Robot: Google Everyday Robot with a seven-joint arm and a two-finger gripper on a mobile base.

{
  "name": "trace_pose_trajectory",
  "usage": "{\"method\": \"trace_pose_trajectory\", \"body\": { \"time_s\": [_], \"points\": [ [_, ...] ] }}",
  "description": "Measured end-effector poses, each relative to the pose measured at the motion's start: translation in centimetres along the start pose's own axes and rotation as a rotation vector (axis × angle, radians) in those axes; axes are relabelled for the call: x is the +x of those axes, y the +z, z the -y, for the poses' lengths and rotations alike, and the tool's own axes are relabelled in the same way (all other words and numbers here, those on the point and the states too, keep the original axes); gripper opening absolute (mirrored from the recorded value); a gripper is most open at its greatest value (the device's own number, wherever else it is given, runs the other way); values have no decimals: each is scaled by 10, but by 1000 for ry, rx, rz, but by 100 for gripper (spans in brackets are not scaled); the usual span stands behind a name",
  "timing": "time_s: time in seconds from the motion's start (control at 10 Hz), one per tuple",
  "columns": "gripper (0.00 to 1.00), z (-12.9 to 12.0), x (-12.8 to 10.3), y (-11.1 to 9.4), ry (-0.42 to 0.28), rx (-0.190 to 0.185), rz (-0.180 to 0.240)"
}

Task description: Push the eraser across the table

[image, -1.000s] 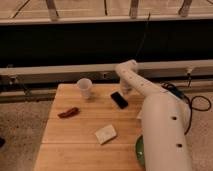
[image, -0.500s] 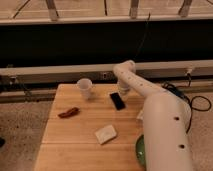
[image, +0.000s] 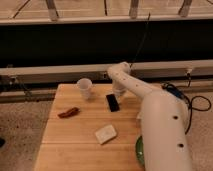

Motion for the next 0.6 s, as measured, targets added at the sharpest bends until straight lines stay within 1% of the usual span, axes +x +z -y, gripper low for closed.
{"method": "trace_pose_trajectory", "body": {
  "time_s": [0.2, 0.3, 0.6],
  "points": [
    [0, 2, -15, -4, -45, 9, 3],
    [0, 1, -16, -5, -56, 10, 0],
    [0, 1, -32, -7, -103, 14, 5]
  ]
}}
